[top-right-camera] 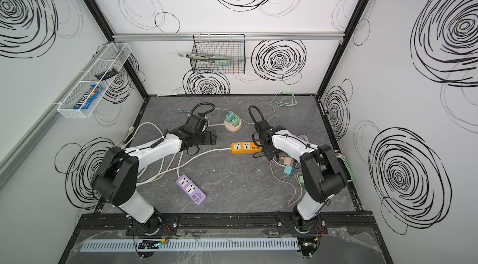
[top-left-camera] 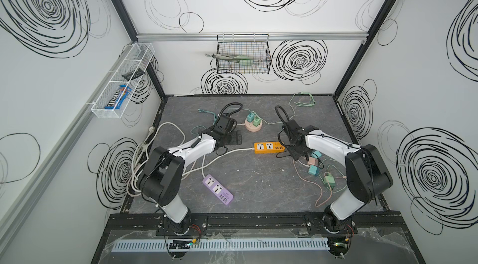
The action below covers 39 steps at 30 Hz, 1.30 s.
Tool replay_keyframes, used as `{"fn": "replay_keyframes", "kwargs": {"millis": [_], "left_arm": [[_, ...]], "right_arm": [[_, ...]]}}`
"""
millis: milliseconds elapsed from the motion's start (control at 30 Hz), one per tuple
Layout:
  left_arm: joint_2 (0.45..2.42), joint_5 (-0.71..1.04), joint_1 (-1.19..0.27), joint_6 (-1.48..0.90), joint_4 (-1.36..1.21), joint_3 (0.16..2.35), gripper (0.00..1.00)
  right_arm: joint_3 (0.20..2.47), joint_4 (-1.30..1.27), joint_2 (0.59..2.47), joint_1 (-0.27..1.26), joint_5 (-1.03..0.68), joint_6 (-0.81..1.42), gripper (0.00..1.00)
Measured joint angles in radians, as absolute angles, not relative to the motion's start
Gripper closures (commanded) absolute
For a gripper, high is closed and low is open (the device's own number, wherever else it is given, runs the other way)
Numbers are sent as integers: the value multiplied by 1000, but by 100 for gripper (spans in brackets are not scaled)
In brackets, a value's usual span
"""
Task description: Insert the plug
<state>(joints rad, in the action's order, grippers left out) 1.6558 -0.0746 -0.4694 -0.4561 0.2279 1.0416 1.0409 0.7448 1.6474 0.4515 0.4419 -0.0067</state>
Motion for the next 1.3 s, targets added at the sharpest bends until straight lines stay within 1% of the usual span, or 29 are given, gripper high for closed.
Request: {"fn": "replay_keyframes", "kwargs": {"millis": [33,100,133,167,267,333,400,467,533,667,767,867,1067,1200,1300], "left_arm": [[1656,-73,-469,-456,228,1042,4],[1656,-71,-469,-456,228,1042,4],[1656,-70,-469,-456,227,1042,4],[1656,-69,-469,-456,226,1042,4],[1656,-68,-469,-456,226,1042,4],[1656,-67,-469,-456,226,1042,4],[1656,-67,-469,-456,226,1042,4],[1656,-67,-469,-456,225,1042,4],[1656,-64,-469,-456,223,1042,4],[1656,-63,-469,-456,221,1042,4],[1656,-61,-469,-456,221,1042,4],[1656,-60,-469,-456,221,1042,4],[1656,-60,-471,-456,222,1042,4],[1656,-60,-472,-455,222,1042,4],[1656,-60,-473,-455,222,1042,4]], "right_arm": [[1026,741,1649,451,459,-14,31],[1011,736,1660,453,492,-18,35],[1010,727,1672,453,514,-18,40],[1010,709,1683,453,533,-18,50],[989,630,1698,454,587,-19,73],[978,584,1695,454,625,-19,83],[975,546,1682,456,664,-22,90],[968,505,1628,459,699,-40,100],[962,467,1543,460,719,-61,100],[960,333,1316,458,767,-139,100],[974,244,1201,448,779,-194,100],[1022,199,1168,430,777,-232,100],[1116,155,1163,418,730,-268,100],[1122,137,1131,427,637,-272,100],[1122,137,1090,443,532,-266,100]]}}
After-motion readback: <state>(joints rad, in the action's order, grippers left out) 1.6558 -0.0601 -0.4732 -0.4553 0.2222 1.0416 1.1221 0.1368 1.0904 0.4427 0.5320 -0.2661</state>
